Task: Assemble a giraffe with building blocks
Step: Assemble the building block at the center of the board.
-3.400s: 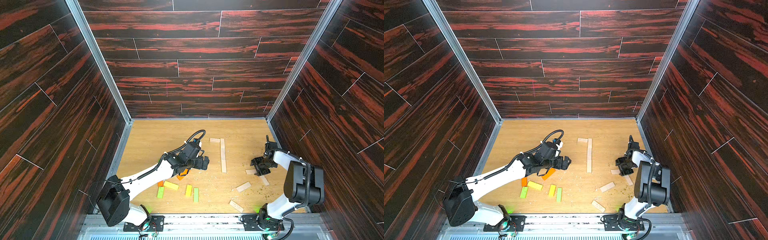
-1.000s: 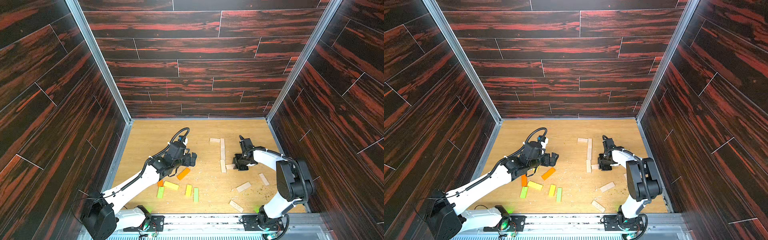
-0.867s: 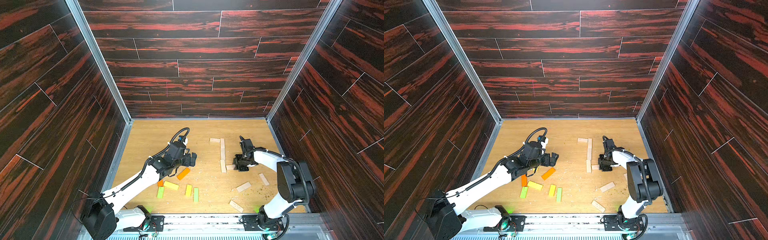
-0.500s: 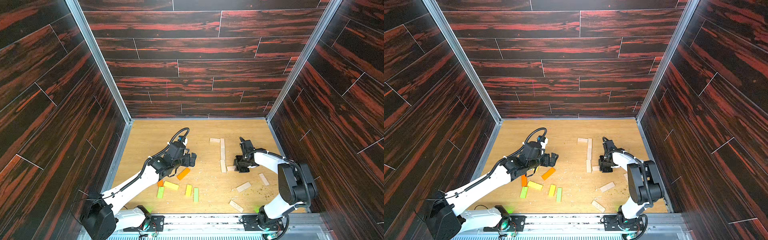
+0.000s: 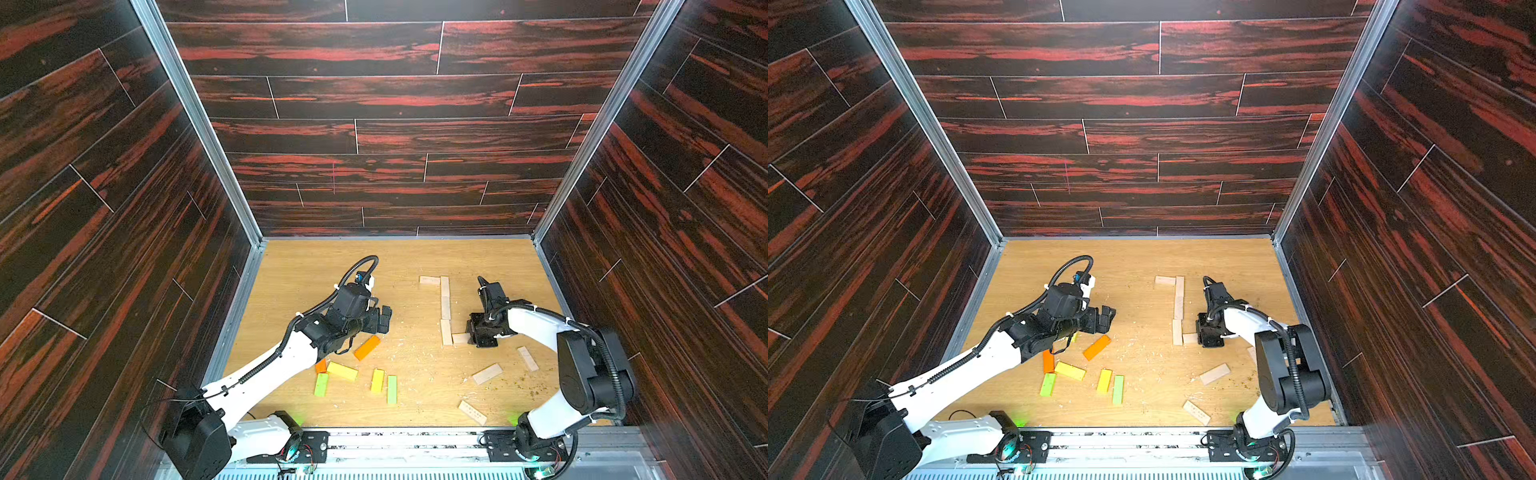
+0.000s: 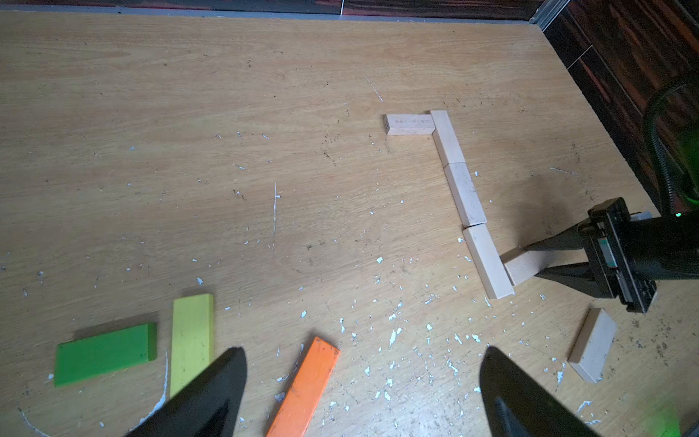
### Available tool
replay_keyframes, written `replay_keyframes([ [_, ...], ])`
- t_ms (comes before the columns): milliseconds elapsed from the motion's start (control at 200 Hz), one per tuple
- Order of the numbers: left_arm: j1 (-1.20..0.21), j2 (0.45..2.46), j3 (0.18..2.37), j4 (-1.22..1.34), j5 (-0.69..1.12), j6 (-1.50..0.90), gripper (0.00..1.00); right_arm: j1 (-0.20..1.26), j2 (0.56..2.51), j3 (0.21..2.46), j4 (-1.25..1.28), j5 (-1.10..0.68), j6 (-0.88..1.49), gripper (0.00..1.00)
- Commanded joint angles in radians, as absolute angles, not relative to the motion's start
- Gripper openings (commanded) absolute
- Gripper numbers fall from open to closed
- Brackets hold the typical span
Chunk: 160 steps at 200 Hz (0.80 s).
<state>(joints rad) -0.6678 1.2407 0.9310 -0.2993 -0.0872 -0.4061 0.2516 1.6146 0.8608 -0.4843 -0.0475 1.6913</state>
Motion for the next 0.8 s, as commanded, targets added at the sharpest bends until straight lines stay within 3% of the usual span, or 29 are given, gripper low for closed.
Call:
replay_keyframes([
  [0,-0.666,1.209,0.913,-0.314,-0.101,-0.385,0.99,0.265,1.609,0.822,-0.555,-0.032,1.718,0.24],
  [441,-0.667,1.212,0.915,-0.316,-0.104,-0.38,0.99,0.273,1.611,0.806,-0.543,-0.038,1.739,0.28],
  [797,-0.666,1.214,0.914,-0.316,-0.105,-0.379,0.99,0.275,1.606,0.814,-0.549,-0.041,1.729,0.59],
])
